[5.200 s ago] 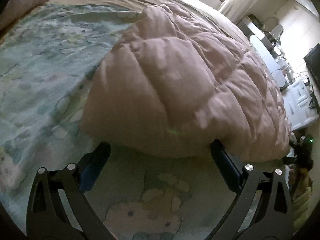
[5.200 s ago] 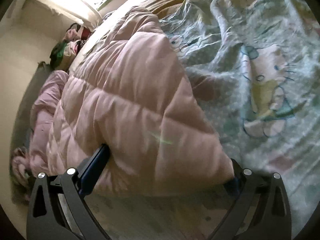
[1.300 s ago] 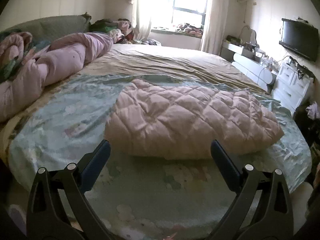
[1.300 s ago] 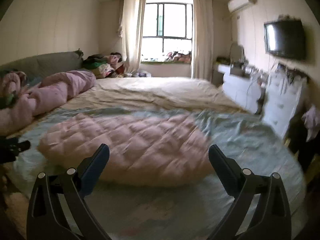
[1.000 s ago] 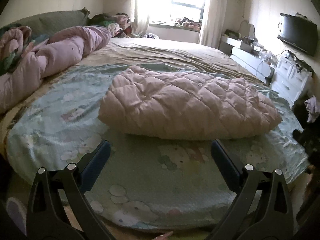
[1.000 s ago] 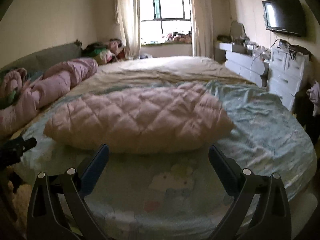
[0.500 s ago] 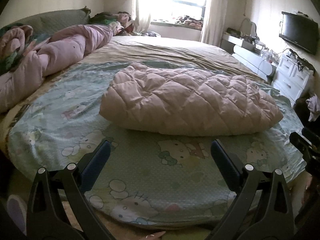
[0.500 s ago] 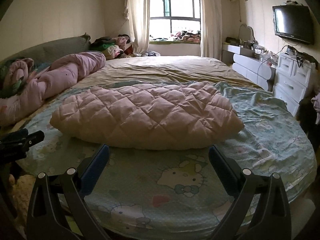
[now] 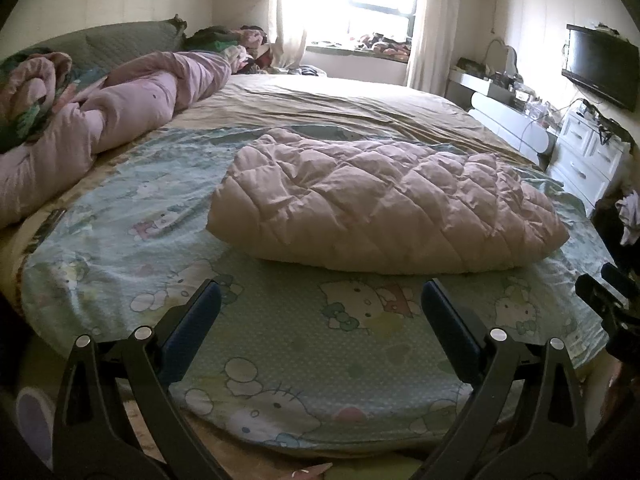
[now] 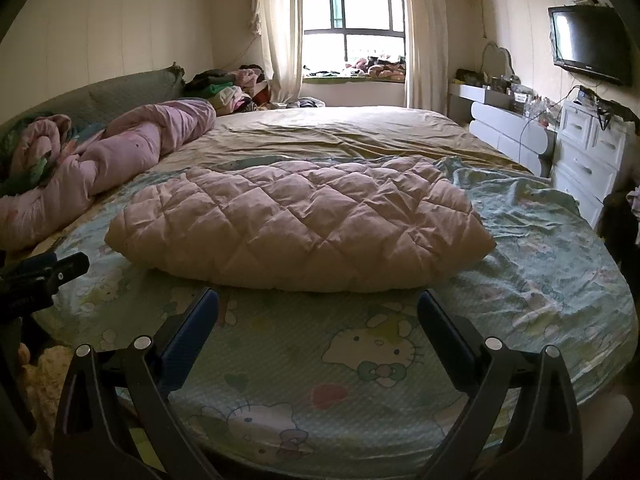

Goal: Fold large clothes

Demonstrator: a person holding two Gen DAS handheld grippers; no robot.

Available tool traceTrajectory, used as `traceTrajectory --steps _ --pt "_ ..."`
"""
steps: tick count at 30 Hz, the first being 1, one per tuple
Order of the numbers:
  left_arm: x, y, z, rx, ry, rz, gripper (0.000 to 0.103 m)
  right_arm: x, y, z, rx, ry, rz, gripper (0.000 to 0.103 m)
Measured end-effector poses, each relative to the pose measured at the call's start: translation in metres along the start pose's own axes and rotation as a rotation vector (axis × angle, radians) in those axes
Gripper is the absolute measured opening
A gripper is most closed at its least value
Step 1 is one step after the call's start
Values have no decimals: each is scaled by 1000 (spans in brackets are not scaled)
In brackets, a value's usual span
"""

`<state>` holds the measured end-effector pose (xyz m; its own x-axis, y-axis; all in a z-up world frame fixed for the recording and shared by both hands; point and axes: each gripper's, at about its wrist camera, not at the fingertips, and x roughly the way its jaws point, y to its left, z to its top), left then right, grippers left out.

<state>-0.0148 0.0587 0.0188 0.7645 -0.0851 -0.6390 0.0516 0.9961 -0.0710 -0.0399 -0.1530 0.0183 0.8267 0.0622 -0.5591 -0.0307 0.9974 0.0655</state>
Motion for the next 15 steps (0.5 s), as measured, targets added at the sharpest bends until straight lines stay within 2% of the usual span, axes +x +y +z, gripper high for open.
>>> traceTrajectory --steps 15 --pt "-2 -1 -1 2 -6 6 94 4 4 -2 -9 10 6 99"
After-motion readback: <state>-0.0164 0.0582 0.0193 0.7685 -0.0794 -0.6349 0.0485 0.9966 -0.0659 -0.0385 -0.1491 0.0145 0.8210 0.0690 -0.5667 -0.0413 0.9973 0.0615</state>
